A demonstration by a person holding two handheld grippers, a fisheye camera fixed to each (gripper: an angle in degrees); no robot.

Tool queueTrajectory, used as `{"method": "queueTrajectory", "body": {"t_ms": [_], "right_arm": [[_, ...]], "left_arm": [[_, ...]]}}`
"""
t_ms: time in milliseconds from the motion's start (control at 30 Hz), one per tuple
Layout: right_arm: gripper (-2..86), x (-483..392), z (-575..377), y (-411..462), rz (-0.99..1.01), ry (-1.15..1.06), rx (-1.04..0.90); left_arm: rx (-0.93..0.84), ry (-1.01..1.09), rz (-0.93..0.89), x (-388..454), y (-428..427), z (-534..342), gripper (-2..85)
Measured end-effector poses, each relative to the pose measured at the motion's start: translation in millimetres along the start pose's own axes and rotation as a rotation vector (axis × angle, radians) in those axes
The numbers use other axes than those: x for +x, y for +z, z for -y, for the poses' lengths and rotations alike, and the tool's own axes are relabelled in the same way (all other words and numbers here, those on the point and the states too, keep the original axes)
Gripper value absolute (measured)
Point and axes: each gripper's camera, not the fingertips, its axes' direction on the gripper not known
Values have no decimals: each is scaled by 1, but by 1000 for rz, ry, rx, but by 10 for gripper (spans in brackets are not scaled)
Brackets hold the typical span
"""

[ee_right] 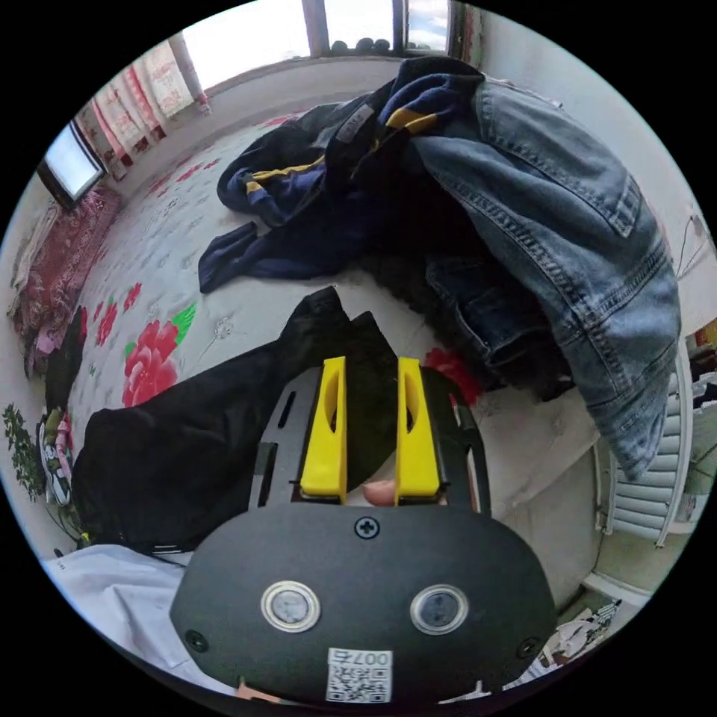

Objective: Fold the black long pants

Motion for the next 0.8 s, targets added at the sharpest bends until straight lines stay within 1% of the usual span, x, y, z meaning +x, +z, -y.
{"method": "queueTrajectory", "body": {"t_ms": [33, 100, 200, 333, 400, 467, 500, 533, 600, 767, 800], "right_arm": [[64, 4, -6, -5, 23, 12, 21], [69, 21, -27, -18, 163, 44, 43], [72, 35, -47, -10, 284, 64, -20], [73, 38, -54, 10, 258, 49, -105], [69, 41, -55, 22, 191, 59, -146], [63, 47, -57, 26, 226, 92, -151], [58, 51, -58, 21, 251, 109, -114], [56, 53, -59, 18, 258, 118, -91], [47, 61, -61, 14, 307, 133, -54], [20, 73, -63, 36, 314, 141, -121], [11, 75, -65, 31, 304, 125, -98]], "left_arm": [[12, -19, -9, -6, -7, -2, 62], [47, -61, -32, -18, -18, -6, 66], [102, -156, -78, -41, -29, -9, 81], [143, -224, -162, -59, -31, 0, 94], [193, -279, -190, -67, -38, 3, 88], [266, -336, -206, -75, -46, 2, 72], [294, -373, -203, -81, -50, 1, 56], [298, -409, -181, -87, -53, 0, 44], [293, -409, -184, -95, -56, 0, 39], [214, -359, -190, -112, -54, 3, 73], [194, -365, -196, -116, -52, 5, 77]]}}
